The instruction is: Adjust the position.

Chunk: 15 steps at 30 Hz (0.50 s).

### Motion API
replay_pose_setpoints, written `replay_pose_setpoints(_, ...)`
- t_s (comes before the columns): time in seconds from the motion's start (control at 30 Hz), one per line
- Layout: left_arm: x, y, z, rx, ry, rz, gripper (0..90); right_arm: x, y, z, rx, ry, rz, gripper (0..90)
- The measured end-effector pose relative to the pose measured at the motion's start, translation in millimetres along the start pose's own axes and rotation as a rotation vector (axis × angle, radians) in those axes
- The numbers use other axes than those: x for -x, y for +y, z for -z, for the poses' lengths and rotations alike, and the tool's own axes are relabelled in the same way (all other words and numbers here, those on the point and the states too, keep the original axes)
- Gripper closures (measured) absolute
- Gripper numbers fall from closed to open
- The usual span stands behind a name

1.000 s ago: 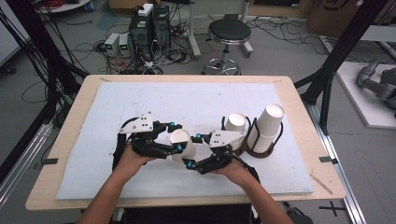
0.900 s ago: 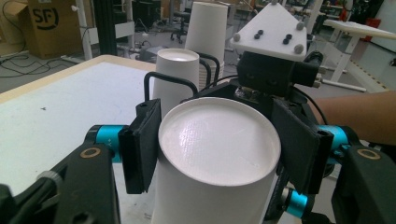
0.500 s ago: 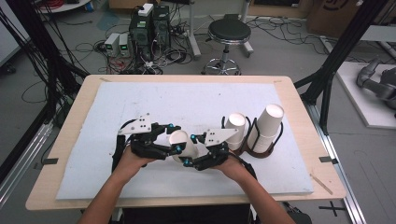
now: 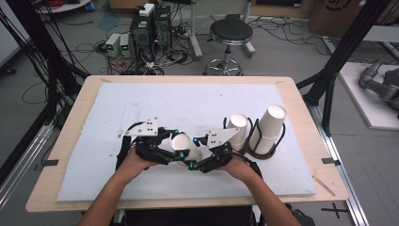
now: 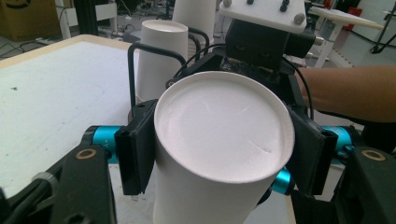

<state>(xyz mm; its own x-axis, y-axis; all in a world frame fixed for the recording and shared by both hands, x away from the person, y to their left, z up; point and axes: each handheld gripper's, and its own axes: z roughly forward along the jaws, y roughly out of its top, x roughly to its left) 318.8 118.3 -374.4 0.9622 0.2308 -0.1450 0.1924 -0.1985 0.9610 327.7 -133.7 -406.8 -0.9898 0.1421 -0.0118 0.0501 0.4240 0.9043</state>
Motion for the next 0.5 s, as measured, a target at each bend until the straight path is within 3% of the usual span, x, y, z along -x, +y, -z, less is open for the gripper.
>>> replay_pose_setpoints(0.1,-0.7,-1.0,1.2,0.018,0.006,0.015,34.1,-1.3,-0.4,0.6,0.032,-0.009,-0.038,22.8)
replay_pose_setpoints(0.13,-0.7,-0.8,1.4,0.016,0.008,0.012,34.1,-1.3,-0.4,0.6,0.032,-0.009,-0.038,22.8)
replay_pose_setpoints(0.17,-0.9,-0.7,1.7,0.021,0.005,0.012,34.2,-2.3,1.8,3.4,0.083,-0.011,-0.065,16.9)
replay_pose_setpoints(0.4,1.6,3.5,2.9,0.076,-0.011,-0.008,34.3,-2.1,-0.5,5.5,0.099,-0.024,-0.092,16.9)
replay_pose_setpoints(0.5,4.1,5.9,1.3,0.094,-0.023,-0.012,34.3,-3.8,-0.8,1.8,0.095,-0.004,-0.091,17.0)
